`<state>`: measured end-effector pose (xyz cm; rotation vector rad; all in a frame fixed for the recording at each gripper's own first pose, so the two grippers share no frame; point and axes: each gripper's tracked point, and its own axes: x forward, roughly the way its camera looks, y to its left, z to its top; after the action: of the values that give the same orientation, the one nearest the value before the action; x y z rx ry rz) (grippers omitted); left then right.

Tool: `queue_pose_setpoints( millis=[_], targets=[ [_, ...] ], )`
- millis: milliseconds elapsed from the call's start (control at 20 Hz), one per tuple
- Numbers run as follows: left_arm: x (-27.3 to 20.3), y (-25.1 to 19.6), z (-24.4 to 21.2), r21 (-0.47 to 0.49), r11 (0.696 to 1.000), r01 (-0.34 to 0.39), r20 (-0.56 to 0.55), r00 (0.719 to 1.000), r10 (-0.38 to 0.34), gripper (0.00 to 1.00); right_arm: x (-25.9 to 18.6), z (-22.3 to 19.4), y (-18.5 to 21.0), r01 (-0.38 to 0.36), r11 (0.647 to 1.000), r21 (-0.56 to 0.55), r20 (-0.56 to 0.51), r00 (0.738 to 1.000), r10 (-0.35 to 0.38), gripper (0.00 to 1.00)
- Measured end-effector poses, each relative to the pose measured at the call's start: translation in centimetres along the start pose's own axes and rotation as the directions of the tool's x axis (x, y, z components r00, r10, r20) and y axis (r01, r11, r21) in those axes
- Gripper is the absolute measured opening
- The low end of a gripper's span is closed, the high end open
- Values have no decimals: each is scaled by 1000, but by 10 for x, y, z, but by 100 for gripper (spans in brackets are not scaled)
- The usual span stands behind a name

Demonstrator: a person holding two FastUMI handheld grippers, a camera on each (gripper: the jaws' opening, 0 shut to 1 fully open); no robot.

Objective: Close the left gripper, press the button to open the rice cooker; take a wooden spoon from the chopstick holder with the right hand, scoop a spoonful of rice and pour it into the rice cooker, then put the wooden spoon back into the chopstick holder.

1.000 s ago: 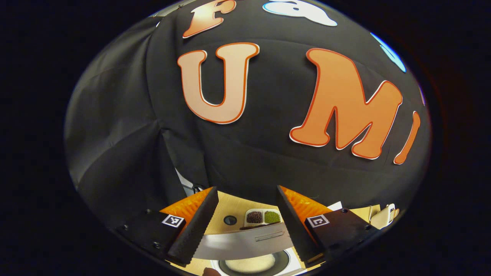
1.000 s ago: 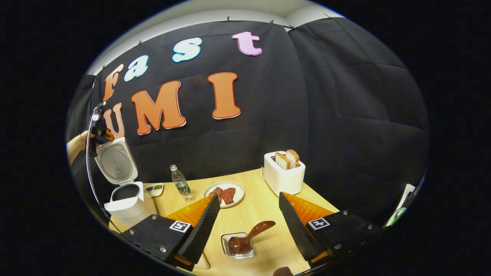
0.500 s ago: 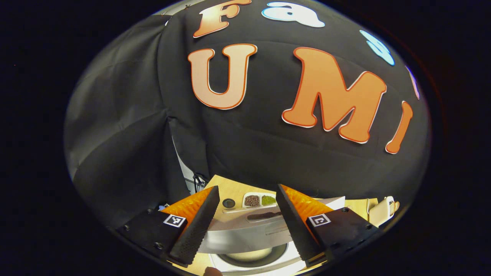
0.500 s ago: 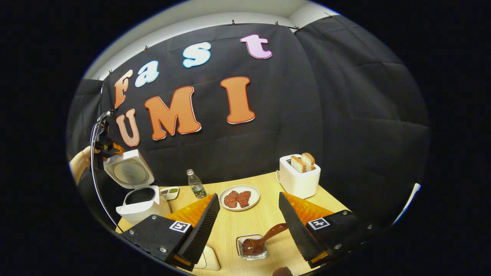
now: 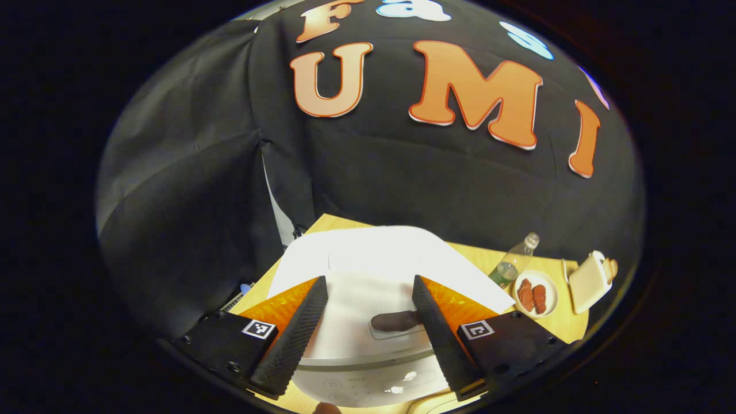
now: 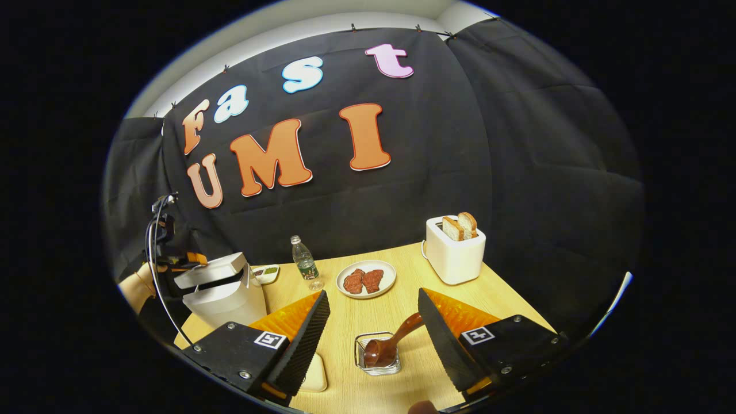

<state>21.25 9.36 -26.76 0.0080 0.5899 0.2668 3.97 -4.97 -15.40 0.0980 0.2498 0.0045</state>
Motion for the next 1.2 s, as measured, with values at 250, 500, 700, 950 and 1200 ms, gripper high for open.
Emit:
queue_pose_setpoints(
  millis=[250,500,700,950,1200],
  targets=[
    [10,-5,-28,10,999,-34,7,999,34,100,-13,-7,-12,20,1000,-1,-16,1000,-20,95],
    [18,-6,-32,28,999,-38,-9,999,38,100,-21,-14,-20,45,999,6,-28,999,-45,95],
    [7,-8,-25,-9,1000,-4,-34,999,3,100,-23,0,-21,56,998,-14,-5,998,-56,95],
    [-28,0,14,-47,998,46,35,998,-44,100,-19,46,-11,45,996,-81,57,998,-40,95],
    [-99,26,97,-26,998,60,224,973,-52,100,-10,105,1,35,986,-163,150,989,-10,95]
  ],
)
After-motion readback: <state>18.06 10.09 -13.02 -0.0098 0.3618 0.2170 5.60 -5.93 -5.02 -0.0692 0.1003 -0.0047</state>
